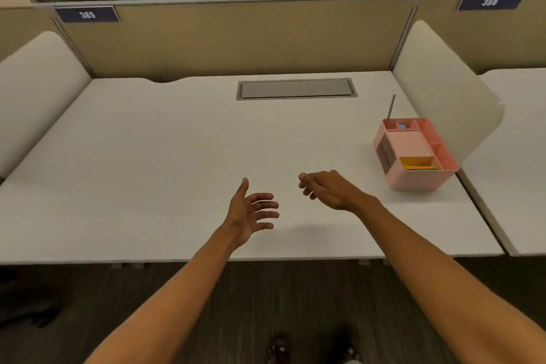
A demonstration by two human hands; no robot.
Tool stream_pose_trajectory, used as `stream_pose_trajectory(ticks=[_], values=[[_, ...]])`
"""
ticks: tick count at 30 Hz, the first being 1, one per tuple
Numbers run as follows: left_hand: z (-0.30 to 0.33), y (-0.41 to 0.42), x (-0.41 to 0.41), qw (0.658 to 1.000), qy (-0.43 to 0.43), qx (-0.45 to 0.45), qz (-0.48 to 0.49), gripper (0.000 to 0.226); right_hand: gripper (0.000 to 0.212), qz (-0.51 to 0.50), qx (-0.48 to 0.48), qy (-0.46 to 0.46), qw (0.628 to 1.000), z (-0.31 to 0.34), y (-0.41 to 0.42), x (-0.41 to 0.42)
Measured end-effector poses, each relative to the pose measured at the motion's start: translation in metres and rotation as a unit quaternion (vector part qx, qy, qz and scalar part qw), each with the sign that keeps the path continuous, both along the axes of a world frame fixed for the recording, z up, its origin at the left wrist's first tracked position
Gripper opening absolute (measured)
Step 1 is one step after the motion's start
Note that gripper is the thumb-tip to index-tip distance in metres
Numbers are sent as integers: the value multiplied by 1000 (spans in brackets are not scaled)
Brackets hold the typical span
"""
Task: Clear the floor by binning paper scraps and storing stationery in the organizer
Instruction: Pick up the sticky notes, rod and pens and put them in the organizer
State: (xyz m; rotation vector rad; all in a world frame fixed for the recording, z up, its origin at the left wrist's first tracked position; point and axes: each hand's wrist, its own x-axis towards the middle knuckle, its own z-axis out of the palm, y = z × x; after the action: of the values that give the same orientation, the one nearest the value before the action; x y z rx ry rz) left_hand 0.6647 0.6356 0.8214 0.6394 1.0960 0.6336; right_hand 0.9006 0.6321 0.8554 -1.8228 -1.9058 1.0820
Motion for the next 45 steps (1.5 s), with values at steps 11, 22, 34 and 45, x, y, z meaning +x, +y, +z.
stream_pose_trajectory(ticks=[11,22,34,45], values=[[-41,-150,-116,892,326,269,-161,25,49,63,-21,-131,989,-61,-146,-122],[-117,-330,-262,625,596,348,-366,89,64,141,-3,-233,962,-150,-321,-245],[-163,-432,-374,610,610,287,-416,91,102,168,-90,-236,953,-226,-437,-371],[-279,-436,-502,649,563,313,-405,91,78,48,-172,-248,952,-337,-501,-468]])
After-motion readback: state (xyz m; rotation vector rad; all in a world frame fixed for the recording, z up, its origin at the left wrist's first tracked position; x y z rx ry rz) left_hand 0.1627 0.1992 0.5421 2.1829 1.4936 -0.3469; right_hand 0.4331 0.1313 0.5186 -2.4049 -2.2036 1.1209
